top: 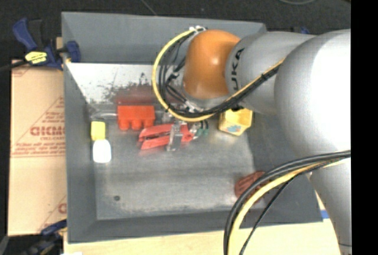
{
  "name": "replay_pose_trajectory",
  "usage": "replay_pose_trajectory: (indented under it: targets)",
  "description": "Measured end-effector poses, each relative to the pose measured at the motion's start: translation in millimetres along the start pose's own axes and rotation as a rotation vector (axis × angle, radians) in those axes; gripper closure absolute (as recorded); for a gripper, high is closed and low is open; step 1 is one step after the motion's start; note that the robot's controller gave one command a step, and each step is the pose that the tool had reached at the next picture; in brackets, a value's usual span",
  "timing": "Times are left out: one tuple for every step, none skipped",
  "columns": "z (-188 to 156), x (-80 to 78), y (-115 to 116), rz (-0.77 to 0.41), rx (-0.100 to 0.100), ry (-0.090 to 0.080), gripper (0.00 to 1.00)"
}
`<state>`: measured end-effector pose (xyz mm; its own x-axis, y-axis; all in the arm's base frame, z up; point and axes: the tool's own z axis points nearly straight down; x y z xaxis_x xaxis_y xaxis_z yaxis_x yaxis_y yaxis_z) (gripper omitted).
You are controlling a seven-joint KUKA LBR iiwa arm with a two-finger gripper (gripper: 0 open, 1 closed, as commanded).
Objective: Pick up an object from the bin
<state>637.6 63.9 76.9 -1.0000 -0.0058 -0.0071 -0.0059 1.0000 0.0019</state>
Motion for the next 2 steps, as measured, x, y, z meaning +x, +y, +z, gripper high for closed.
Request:
replay_pose_trajectory:
  targets:
    - [-19, 3.0, -1, 0.001, 0.001, 0.011, 1.0]
    - [-67, 0.1, 0, 0.001, 0.0, 0.003, 1.0]
